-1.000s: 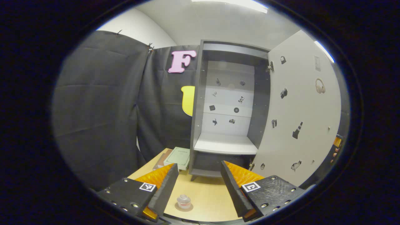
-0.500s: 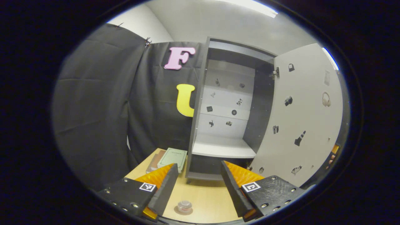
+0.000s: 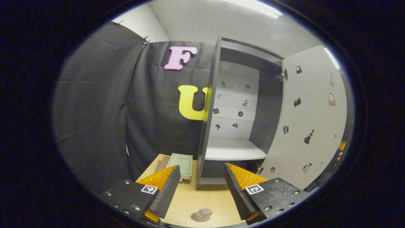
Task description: Open the cabinet door with the right hand, grasp the bottle in the cabinet with the left hand and place it on the coaster, then close the cabinet door with the right hand.
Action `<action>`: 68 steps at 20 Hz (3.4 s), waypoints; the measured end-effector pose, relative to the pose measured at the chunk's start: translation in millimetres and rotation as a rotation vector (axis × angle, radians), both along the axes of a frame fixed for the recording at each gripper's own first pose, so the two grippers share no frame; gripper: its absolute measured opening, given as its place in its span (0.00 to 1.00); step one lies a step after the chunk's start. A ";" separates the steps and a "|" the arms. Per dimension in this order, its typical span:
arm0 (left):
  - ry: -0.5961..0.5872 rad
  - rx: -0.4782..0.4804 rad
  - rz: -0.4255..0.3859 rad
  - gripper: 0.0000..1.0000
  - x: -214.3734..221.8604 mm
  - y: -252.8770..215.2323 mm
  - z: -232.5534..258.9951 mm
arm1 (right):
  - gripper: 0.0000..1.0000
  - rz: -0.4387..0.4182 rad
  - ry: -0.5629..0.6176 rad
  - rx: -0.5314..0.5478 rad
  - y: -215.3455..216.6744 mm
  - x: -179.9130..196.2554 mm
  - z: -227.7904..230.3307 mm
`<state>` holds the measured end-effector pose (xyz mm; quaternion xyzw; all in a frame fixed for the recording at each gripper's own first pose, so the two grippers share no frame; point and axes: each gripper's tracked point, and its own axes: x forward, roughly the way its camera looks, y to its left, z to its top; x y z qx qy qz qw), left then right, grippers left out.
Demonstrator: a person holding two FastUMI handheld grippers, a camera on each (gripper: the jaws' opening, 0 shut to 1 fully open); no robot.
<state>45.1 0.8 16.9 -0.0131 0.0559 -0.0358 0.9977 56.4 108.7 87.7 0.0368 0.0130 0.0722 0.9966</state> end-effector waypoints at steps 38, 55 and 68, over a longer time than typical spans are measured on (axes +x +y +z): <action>-0.035 0.023 0.031 0.82 -19.1 -21.0 -12.8 | 0.97 -0.012 0.056 0.051 -14.7 24.0 -29.9; -0.174 0.020 0.107 0.83 -57.4 -121.8 31.2 | 0.98 0.087 -0.026 -0.009 -58.8 36.6 -13.1; -0.213 0.033 0.006 0.82 -56.4 -100.8 37.1 | 0.98 -0.040 0.083 -0.007 -29.8 36.3 -87.1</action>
